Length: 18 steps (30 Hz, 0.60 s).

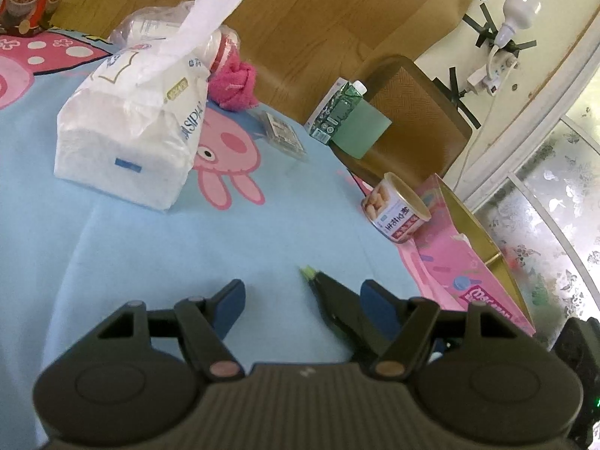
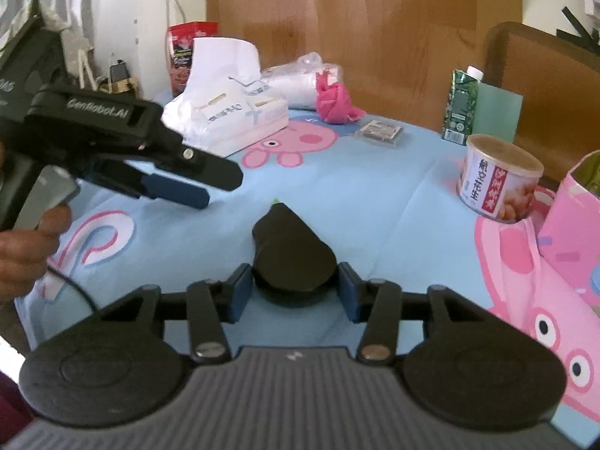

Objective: Organize soft objects
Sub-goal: 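Grasp the black pouch with the left tool and lift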

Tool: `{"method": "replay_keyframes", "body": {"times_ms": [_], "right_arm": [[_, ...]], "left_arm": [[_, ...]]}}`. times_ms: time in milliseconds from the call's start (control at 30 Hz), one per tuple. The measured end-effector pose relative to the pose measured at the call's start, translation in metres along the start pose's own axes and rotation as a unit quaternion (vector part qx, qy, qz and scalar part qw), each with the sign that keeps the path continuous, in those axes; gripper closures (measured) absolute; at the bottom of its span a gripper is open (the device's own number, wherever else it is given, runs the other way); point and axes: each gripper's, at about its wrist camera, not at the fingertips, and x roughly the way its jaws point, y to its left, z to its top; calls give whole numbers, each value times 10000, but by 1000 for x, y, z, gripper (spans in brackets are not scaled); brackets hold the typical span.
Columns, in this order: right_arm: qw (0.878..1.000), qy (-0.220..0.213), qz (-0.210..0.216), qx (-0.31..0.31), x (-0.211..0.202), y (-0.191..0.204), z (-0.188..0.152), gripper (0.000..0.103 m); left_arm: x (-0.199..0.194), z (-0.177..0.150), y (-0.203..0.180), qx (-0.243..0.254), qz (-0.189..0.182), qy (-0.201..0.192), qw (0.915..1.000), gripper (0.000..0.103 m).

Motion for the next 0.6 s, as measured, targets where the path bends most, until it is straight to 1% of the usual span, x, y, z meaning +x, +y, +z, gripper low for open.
{"method": "replay_keyframes", "body": {"times_ms": [200,333,500,600], "right_arm": [[9999,-137,-82,41,3,10,0,51],[9998,-182,-96,64,3,9,-1,51],[9986,-224,-395,277,4,4,1,51],[9982,-224,-482,291,5,5,1,51]], "left_arm": [[0,-1,-1,-35,16,-10,10000,33],[1,-3,-4,-13,94,-37,9999,33],[2,-4,-8,17,184,-56,9998,32],[2,-4,-8,-26,177,-60,9998,32]]}}
